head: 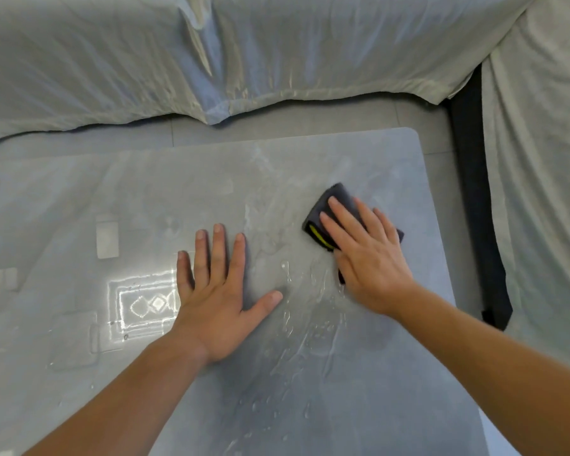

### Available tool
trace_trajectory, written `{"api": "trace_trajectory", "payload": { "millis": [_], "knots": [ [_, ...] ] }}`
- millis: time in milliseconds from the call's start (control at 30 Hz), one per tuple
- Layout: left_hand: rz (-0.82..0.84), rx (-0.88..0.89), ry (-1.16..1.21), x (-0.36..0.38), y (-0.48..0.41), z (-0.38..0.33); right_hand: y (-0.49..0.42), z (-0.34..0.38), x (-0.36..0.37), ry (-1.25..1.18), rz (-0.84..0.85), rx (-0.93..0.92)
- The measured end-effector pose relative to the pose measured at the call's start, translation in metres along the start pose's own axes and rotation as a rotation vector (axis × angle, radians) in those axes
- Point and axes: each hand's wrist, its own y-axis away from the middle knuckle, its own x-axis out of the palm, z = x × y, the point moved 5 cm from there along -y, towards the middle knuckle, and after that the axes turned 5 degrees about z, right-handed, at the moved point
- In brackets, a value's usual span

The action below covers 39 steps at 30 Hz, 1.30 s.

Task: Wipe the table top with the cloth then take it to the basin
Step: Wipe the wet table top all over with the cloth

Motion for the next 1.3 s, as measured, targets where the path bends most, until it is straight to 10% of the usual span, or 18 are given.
{"api": "trace_trajectory", "payload": {
  "millis": [167,367,567,767,933,1300],
  "knots": [
    [-0.016,-0.017,-0.011,0.001,0.0,0.0,-0.063,0.009,-0.014,-0.098,-0.124,0.264],
    [-0.027,-0.035,-0.026,0.0,-0.001,-0.001,0.005,0.028,0.01,0.073,0.024,-0.214],
    [-0.065,-0.027,-0.049,0.003,-0.003,0.001,-0.034,-0.035,-0.017,-0.095,-0.106,0.277],
    [-0.073,-0.049,-0.059,0.001,-0.003,-0.001,0.04,0.003,0.014,-0.019,0.028,-0.038],
    [-0.082,-0.05,-0.069,0.003,-0.002,-0.001,0.003,-0.063,-0.013,-0.176,-0.116,0.461],
    [-0.076,-0.025,-0.008,-0.003,0.0,-0.004,0.032,-0.053,-0.002,-0.207,-0.144,0.637]
  ]
}}
